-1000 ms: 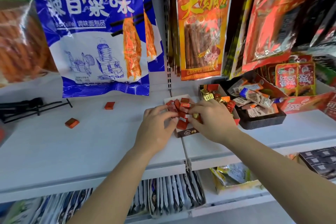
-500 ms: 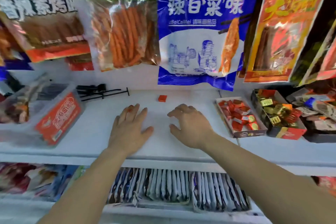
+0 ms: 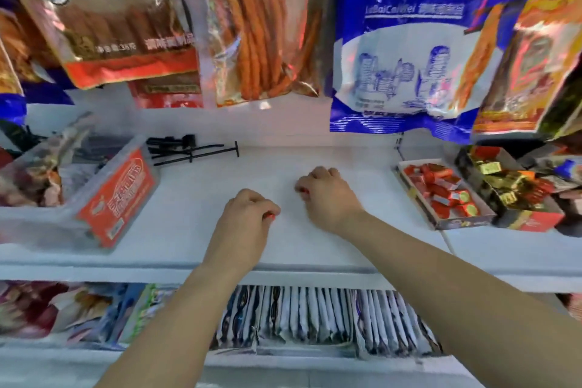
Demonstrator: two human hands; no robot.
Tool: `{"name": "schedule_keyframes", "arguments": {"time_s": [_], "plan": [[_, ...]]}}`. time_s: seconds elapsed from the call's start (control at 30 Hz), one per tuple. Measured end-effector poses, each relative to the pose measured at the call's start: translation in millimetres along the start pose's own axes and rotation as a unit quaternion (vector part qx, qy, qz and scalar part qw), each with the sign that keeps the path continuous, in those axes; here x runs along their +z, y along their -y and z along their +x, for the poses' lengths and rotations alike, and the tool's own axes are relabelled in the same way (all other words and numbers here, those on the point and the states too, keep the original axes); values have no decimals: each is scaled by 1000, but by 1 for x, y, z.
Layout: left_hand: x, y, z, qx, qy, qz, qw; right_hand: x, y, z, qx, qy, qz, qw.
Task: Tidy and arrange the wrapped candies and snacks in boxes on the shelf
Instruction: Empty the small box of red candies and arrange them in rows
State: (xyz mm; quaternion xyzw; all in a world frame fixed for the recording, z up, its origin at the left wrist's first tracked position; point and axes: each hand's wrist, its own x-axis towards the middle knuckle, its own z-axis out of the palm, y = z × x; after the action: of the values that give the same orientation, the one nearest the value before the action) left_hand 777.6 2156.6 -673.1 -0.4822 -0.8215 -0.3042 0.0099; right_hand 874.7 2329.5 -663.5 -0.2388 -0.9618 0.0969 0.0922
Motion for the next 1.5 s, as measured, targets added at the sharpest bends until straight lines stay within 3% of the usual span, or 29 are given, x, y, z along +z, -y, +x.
{"name": "schedule_keyframes", "arguments": {"time_s": [0.13,0.33,0.47,0.6,0.7,0.87,1.0,1.23,1.33,1.5], "plan": [[18,-57,0,5,26,-80,996,-46,-42,-75,-36,6,15,999],[65,-174,24,-8,20,-233,972,-113,-140,-142,125,-124,62,982],[92,-216,50,9,-7,-238,971,-116,-182,-147,129,-119,76,982],[116,-222,56,42,20,-169,985,-109,-193,-154,24,-92,48,994],[119,-214,45,81,29,-114,990,-108,-195,-165,7,-95,35,995],[104,-202,26,141,62,-16,988,-99,-173,-179,1,-60,-82,995],[85,-202,10,138,91,9,986,-105,-156,-183,-18,-22,-31,999],[39,-178,-39,57,92,19,994,-95,-91,-191,-70,34,73,994],[26,-164,-51,28,99,12,995,-94,-73,-195,-69,23,110,991],[20,-149,-52,12,109,-30,994,-95,-85,-187,23,-53,166,984]]}}
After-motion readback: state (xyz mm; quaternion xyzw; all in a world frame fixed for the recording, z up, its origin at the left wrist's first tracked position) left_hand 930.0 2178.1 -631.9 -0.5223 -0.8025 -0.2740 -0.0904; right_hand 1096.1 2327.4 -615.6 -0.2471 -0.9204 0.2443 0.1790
